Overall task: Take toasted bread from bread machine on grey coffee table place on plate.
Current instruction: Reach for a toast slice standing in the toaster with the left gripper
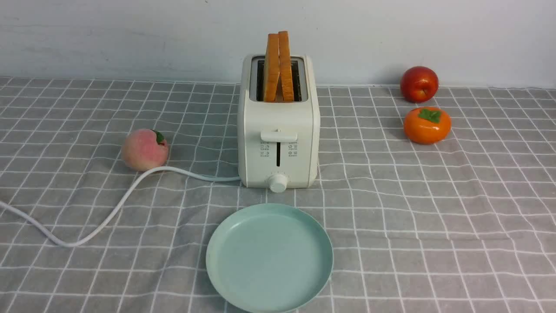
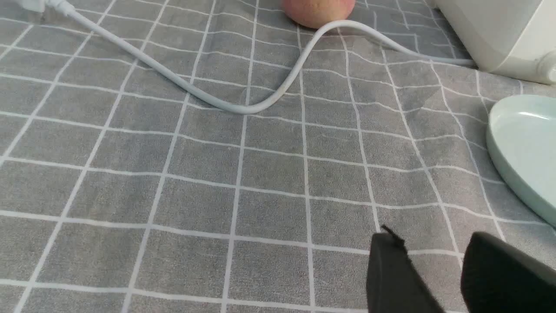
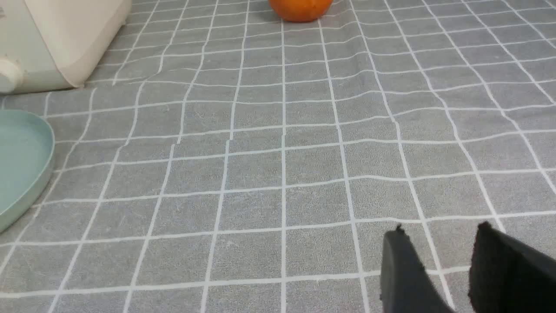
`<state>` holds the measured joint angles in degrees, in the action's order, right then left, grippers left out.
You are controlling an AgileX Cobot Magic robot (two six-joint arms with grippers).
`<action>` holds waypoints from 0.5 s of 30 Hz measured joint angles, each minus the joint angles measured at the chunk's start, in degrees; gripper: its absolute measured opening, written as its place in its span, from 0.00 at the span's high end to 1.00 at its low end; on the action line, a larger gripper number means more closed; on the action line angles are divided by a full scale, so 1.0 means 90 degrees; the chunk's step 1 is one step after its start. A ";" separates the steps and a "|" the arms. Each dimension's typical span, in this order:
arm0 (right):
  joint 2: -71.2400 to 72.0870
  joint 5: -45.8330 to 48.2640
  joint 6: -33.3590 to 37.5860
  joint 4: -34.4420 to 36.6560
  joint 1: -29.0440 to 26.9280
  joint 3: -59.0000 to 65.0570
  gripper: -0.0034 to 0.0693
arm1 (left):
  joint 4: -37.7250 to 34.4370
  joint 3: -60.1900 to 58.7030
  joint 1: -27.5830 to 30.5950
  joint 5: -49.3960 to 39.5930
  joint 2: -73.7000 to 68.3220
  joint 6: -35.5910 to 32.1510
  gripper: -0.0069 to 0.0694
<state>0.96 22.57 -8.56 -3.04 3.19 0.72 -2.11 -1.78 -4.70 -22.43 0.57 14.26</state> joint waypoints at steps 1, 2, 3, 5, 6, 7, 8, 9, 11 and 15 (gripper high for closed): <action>0.0000 0.0000 0.0000 0.0000 0.0000 0.0000 0.62 | 0.0000 0.0000 0.0000 0.0000 0.0000 0.0000 0.60; 0.0000 0.0000 0.0000 0.0000 0.0000 0.0000 0.62 | 0.0000 0.0000 0.0000 0.0000 0.0000 0.0000 0.60; 0.0000 0.0000 0.0000 0.0000 0.0000 0.0000 0.62 | 0.0000 0.0000 0.0000 0.0000 0.0000 0.0000 0.60; 0.0000 0.0000 0.0000 0.0000 0.0000 0.0000 0.62 | 0.0000 0.0000 0.0000 0.0000 0.0000 0.0000 0.60; 0.0000 0.0000 0.0000 0.0000 0.0000 0.0000 0.62 | 0.0001 0.0000 0.0000 0.0000 0.0000 0.0000 0.60; 0.0000 0.0000 0.0000 0.0000 0.0000 0.0000 0.62 | 0.0001 0.0000 0.0000 0.0000 0.0000 0.0000 0.60; 0.0000 0.0000 0.0000 0.0000 0.0000 0.0000 0.62 | 0.0007 0.0000 0.0000 0.0000 0.0000 0.0000 0.60; 0.0000 0.0000 0.0000 0.0000 0.0000 0.0000 0.62 | 0.0030 0.0000 0.0000 0.0000 0.0000 0.0000 0.60; 0.0000 0.0000 0.0000 0.0000 0.0000 0.0000 0.62 | 0.0113 0.0000 0.0000 0.0007 0.0000 0.0000 0.60; 0.0000 0.0000 0.0000 0.0000 0.0000 0.0000 0.62 | -0.0040 0.0000 0.0000 0.0247 0.0000 0.0000 0.60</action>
<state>0.96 22.57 -8.56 -3.04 3.19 0.72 -2.47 -1.78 -4.70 -20.21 0.57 14.26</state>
